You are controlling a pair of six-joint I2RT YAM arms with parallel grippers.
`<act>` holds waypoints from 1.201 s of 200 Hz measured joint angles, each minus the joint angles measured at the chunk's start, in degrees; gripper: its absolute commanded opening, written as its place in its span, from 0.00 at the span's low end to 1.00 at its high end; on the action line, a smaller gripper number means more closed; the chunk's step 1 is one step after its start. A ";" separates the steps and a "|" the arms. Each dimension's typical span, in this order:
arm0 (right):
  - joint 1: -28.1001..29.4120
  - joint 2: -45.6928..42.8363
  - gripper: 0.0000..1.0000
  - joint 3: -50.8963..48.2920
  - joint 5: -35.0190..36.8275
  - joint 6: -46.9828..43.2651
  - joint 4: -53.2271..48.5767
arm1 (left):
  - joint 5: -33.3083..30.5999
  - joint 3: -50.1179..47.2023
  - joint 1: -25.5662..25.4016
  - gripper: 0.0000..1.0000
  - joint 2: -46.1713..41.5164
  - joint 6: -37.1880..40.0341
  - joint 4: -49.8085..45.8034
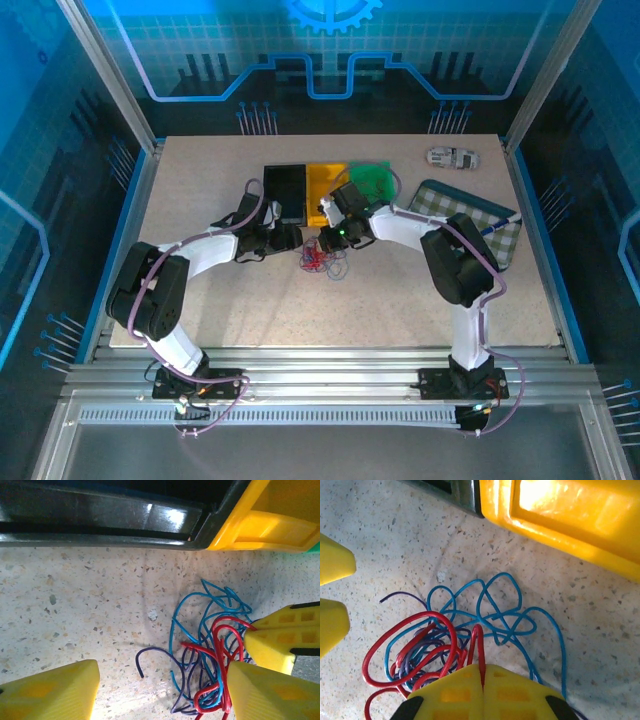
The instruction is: Untangle the cables
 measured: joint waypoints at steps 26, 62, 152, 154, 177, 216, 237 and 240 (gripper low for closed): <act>-1.73 -3.78 0.00 -2.82 -2.75 0.15 1.40 | 1.55 -0.70 -0.22 0.67 0.11 1.46 -0.07; -5.25 -7.76 0.00 -6.01 -6.47 1.84 5.09 | 4.24 -0.61 -1.11 0.67 2.25 4.00 -0.04; -8.61 -8.11 0.00 -11.06 -11.41 10.25 11.47 | 6.82 2.67 -4.50 0.73 6.75 9.44 -1.51; -8.79 -8.11 0.00 -11.13 -11.56 10.43 11.61 | 6.78 2.80 -4.57 0.73 6.82 9.62 -1.62; -10.49 -8.09 0.00 -11.87 -13.11 13.79 14.10 | 6.71 4.22 -5.29 0.74 7.87 10.32 -2.21; -11.52 -8.02 0.00 -11.85 -14.78 16.72 16.02 | 7.13 5.35 -7.54 0.74 9.16 11.91 0.02; -11.56 -7.21 0.00 -11.43 -15.21 17.07 15.82 | 8.20 5.77 -8.39 0.73 10.29 11.78 1.95; -11.56 -7.13 0.00 -11.43 -15.30 17.09 15.82 | 8.35 5.81 -8.39 0.73 10.36 11.74 2.01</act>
